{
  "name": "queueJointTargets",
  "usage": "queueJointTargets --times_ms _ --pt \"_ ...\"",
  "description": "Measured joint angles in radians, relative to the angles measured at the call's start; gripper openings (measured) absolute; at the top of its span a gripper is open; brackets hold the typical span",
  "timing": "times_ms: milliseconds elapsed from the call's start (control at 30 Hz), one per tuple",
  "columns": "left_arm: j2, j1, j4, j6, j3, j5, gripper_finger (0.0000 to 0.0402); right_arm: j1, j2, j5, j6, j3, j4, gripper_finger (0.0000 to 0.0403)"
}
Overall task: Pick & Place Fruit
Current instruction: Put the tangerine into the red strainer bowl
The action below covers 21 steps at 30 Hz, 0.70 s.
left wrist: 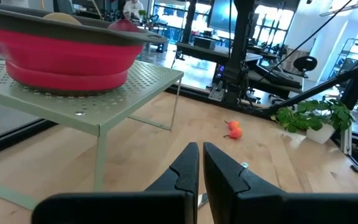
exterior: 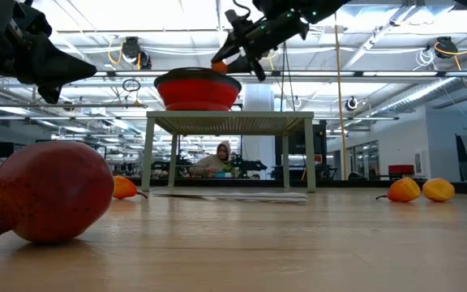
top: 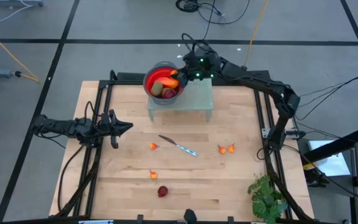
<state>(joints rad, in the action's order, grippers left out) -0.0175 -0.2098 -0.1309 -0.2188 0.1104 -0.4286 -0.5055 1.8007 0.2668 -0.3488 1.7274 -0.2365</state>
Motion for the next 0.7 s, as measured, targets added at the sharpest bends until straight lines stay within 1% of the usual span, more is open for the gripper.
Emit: queueJointTargets --times_ms 300,467,700 --pt "0.0 0.0 0.0 0.003 0.0 0.0 0.0021 0.046 0.033 -0.006 0.082 0.0 -0.034 0.0157" --pt "0.0 0.0 0.0 0.005 0.0 0.0 0.0021 0.049 0.032 -0.083 0.147 0.0 -0.03 0.0157" --pt "0.0 0.0 0.0 0.006 0.0 0.0 0.0021 0.049 0.032 -0.08 0.195 -0.011 -0.025 0.0157"
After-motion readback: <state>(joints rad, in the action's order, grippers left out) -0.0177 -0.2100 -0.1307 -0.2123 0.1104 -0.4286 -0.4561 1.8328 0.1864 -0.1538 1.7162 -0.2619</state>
